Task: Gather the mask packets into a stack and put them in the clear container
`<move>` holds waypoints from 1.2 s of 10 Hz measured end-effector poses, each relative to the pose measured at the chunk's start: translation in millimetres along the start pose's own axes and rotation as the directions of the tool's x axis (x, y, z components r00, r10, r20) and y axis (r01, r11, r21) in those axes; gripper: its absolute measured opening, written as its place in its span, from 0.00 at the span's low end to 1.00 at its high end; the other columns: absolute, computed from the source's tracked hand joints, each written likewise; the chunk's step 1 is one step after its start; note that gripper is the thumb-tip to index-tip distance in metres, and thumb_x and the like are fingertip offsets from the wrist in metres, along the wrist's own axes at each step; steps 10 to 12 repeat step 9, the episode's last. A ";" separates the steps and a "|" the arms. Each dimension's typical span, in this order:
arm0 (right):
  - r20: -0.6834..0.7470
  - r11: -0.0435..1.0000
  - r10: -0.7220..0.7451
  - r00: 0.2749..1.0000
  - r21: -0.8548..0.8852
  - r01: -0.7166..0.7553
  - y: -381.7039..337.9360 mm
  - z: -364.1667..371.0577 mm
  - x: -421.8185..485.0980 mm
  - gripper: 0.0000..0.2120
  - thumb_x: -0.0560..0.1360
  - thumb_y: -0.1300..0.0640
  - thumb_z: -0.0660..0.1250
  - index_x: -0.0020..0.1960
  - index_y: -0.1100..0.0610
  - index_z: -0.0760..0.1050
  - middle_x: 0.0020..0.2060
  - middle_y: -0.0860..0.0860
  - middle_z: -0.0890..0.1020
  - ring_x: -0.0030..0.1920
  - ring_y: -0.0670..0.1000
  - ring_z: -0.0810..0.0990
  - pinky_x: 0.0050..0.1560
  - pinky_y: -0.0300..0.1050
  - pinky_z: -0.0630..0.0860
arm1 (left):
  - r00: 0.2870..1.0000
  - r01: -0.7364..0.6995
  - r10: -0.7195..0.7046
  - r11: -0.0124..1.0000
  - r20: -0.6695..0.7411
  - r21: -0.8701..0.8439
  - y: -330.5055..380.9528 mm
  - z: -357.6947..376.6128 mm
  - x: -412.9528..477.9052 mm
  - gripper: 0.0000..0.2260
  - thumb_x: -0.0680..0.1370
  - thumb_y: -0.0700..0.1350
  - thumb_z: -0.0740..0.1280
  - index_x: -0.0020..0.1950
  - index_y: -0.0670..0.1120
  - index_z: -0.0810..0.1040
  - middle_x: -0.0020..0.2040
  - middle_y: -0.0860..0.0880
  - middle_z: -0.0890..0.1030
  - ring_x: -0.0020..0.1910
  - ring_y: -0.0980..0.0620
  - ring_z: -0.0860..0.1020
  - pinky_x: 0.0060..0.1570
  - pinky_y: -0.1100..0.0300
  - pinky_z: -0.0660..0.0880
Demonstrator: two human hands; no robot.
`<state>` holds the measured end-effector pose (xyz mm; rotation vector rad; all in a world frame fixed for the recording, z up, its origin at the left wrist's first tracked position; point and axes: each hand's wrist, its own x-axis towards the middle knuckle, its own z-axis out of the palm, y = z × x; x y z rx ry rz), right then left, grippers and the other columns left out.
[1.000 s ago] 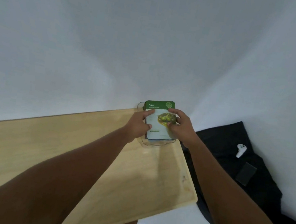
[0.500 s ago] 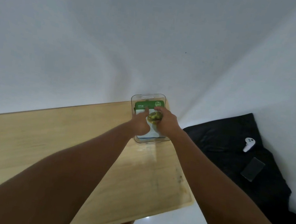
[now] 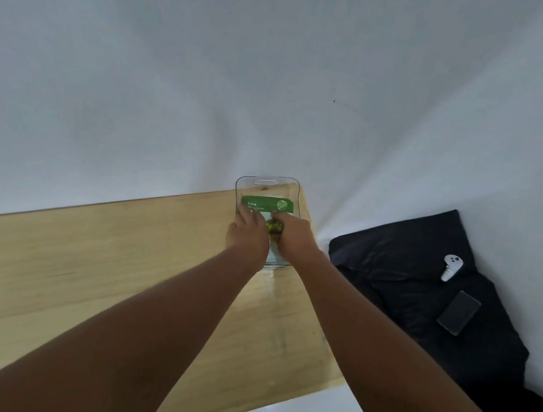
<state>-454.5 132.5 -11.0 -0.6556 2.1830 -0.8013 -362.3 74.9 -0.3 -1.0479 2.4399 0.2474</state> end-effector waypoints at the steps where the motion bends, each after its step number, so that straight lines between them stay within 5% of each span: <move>1: -0.008 0.939 0.182 0.983 0.298 -0.172 -9.7 4.1 -3.3 0.12 0.79 0.54 0.63 0.52 0.62 0.81 0.38 0.52 0.82 0.36 0.50 0.78 0.41 0.43 0.78 | 0.990 -0.075 0.106 0.955 -0.094 0.287 -9.3 -5.0 6.1 0.32 0.77 0.53 0.67 0.76 0.41 0.62 0.80 0.36 0.40 0.79 0.37 0.49 0.67 0.43 0.61; 2: -0.038 0.912 -0.110 0.993 -0.400 0.086 -10.3 0.9 -2.5 0.20 0.80 0.56 0.61 0.71 0.55 0.69 0.66 0.56 0.75 0.63 0.59 0.77 0.53 0.51 0.76 | 0.992 -0.111 0.120 0.977 -0.044 0.180 -22.7 -2.0 12.8 0.37 0.77 0.60 0.66 0.78 0.43 0.56 0.82 0.41 0.42 0.79 0.37 0.46 0.70 0.37 0.57; 3: 0.163 0.634 -0.237 0.958 -0.721 0.280 -0.4 -3.8 -0.8 0.37 0.78 0.52 0.68 0.79 0.59 0.53 0.80 0.59 0.48 0.80 0.61 0.49 0.75 0.67 0.56 | 0.991 -0.128 0.129 0.991 -0.038 0.033 -35.7 7.1 13.1 0.42 0.77 0.64 0.64 0.81 0.45 0.47 0.82 0.45 0.44 0.79 0.37 0.45 0.70 0.34 0.55; 4: 0.295 0.613 -0.150 0.944 -0.721 0.323 9.7 -9.9 3.1 0.45 0.78 0.44 0.66 0.81 0.59 0.43 0.81 0.56 0.39 0.81 0.56 0.40 0.74 0.72 0.44 | 0.990 -0.137 0.136 0.990 -0.034 -0.029 -43.2 12.9 14.3 0.46 0.76 0.65 0.63 0.81 0.47 0.40 0.82 0.48 0.41 0.79 0.37 0.44 0.70 0.33 0.53; 6: 0.362 0.590 -0.091 0.928 -0.731 0.343 11.7 -9.6 5.8 0.44 0.81 0.43 0.60 0.80 0.60 0.34 0.79 0.56 0.33 0.81 0.57 0.37 0.74 0.73 0.43 | 0.990 -0.139 0.139 0.990 0.001 -0.030 -42.7 12.2 18.3 0.45 0.76 0.66 0.61 0.81 0.48 0.39 0.82 0.49 0.40 0.79 0.38 0.48 0.70 0.33 0.54; 8: 0.357 0.574 -0.083 0.930 -0.746 0.338 -2.1 -14.4 2.3 0.44 0.80 0.44 0.62 0.80 0.60 0.36 0.80 0.57 0.37 0.81 0.58 0.40 0.76 0.69 0.45 | 0.986 -0.164 0.155 0.960 -0.057 -0.226 -56.5 1.3 7.3 0.44 0.78 0.65 0.59 0.81 0.47 0.37 0.82 0.50 0.38 0.80 0.41 0.40 0.73 0.34 0.48; 9: 0.247 0.682 -0.265 0.932 -0.635 0.362 -8.0 -14.8 -12.9 0.41 0.80 0.43 0.62 0.81 0.57 0.41 0.81 0.55 0.43 0.81 0.58 0.41 0.77 0.65 0.43 | 0.950 -0.251 0.131 0.863 -0.284 -0.439 -85.3 6.8 -28.2 0.36 0.79 0.63 0.59 0.81 0.49 0.50 0.83 0.49 0.47 0.81 0.45 0.46 0.75 0.41 0.52; 12: 0.247 0.682 -0.265 0.932 -0.635 0.362 -8.0 -14.8 -12.9 0.41 0.80 0.43 0.62 0.81 0.57 0.41 0.81 0.55 0.43 0.81 0.58 0.41 0.77 0.65 0.43 | 0.950 -0.251 0.131 0.863 -0.284 -0.439 -85.3 6.8 -28.2 0.36 0.79 0.63 0.59 0.81 0.49 0.50 0.83 0.49 0.47 0.81 0.45 0.46 0.75 0.41 0.52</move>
